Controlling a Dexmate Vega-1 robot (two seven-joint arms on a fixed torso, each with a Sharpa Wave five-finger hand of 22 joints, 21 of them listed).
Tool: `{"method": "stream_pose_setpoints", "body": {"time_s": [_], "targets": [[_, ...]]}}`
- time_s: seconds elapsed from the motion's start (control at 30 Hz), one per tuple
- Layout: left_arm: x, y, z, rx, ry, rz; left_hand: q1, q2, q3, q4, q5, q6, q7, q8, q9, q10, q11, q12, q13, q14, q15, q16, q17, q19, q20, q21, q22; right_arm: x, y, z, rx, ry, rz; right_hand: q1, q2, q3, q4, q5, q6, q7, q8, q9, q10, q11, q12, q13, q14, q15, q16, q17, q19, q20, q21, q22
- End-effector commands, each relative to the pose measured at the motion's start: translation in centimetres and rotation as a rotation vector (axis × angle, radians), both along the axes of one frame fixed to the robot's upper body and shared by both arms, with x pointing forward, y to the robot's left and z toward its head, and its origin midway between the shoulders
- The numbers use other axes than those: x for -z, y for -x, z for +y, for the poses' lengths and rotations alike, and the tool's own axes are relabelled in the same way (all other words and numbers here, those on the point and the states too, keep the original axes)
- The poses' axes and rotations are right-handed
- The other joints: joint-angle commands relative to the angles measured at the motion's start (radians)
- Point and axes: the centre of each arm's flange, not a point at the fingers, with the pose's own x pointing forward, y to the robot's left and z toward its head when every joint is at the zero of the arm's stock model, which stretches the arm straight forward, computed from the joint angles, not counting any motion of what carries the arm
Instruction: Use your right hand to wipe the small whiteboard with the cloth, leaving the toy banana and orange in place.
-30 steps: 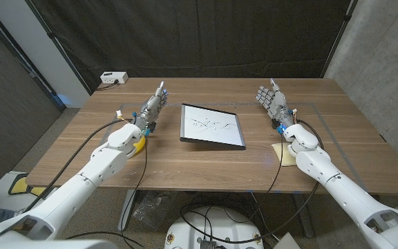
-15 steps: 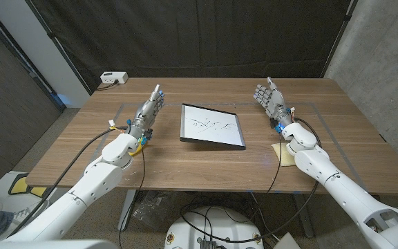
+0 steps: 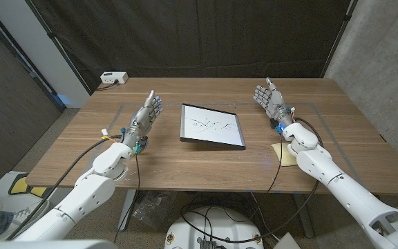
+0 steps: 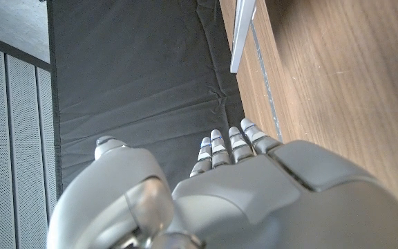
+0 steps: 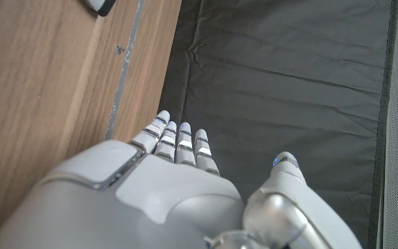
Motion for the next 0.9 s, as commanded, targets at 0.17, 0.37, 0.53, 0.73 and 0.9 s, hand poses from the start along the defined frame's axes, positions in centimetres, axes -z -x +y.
{"method": "stream_pose_setpoints", "body": {"time_s": [0.17,0.37,0.53,0.73,0.9], "targets": [[2.1,1.4,1.1,0.083,0.04,0.085,0.025,0.002,0.001,-0.01,-0.009,-0.012,0.023,-0.01,0.002,-0.006,0.021,-0.014,0.004,0.01,0.022,-0.002,0.002,0.034,0.03,0.012,0.001,0.6,0.5,0.0,0.011,0.006,0.029,0.017,0.0,0.004,-0.007,-0.001,0.009,0.004,0.004,0.003,0.003,0.003,0.003,0.006,0.004,0.004,-0.001,0.002,0.006,0.0,-0.001,0.005],[2.1,1.7,1.5,0.132,0.041,0.099,0.038,0.003,0.001,-0.015,-0.018,-0.02,0.042,-0.019,0.003,-0.009,0.047,-0.022,0.005,0.023,0.038,-0.006,0.003,0.095,0.07,0.025,0.001,0.7,0.5,0.5,-0.005,0.002,0.033,0.018,0.0,0.004,-0.008,-0.001,0.009,0.003,0.003,0.003,0.004,0.004,0.002,0.006,0.006,0.004,-0.001,0.002,0.006,0.001,-0.002,0.005],[2.3,1.6,1.5,0.201,0.071,0.125,0.056,0.008,0.0,-0.021,-0.025,-0.051,0.071,-0.032,0.007,-0.023,0.075,-0.035,0.006,0.049,0.059,-0.006,0.005,0.198,0.148,0.045,-0.002,0.7,0.4,0.9,-0.014,0.008,0.041,0.019,0.0,0.004,-0.009,-0.002,0.009,0.003,0.003,0.003,0.005,0.006,0.002,0.006,0.008,0.004,-0.001,0.002,0.006,0.001,-0.002,0.005],[2.9,1.9,1.8,0.226,0.078,0.197,0.06,0.01,-0.003,-0.021,-0.027,-0.079,0.093,-0.039,0.008,-0.037,0.1,-0.043,0.007,0.068,0.085,-0.005,0.006,0.256,0.182,0.053,-0.003,0.5,0.4,1.2,-0.014,0.019,0.039,0.021,-0.001,0.004,-0.01,-0.003,0.009,0.003,0.002,0.003,0.005,0.004,0.002,0.006,0.009,0.003,-0.001,0.002,0.008,0.002,-0.002,0.006],[3.0,1.8,2.0,0.285,0.071,0.239,0.067,0.009,-0.005,-0.023,-0.028,-0.106,0.116,-0.044,0.009,-0.047,0.121,-0.047,0.008,0.073,0.096,-0.008,0.006,0.296,0.192,0.059,-0.002,0.3,0.3,1.5,-0.017,0.025,0.043,0.022,-0.001,0.004,-0.01,-0.003,0.009,0.002,0.001,0.004,0.005,0.004,0.001,0.006,0.009,0.003,-0.002,0.002,0.009,0.001,-0.002,0.006]]}}
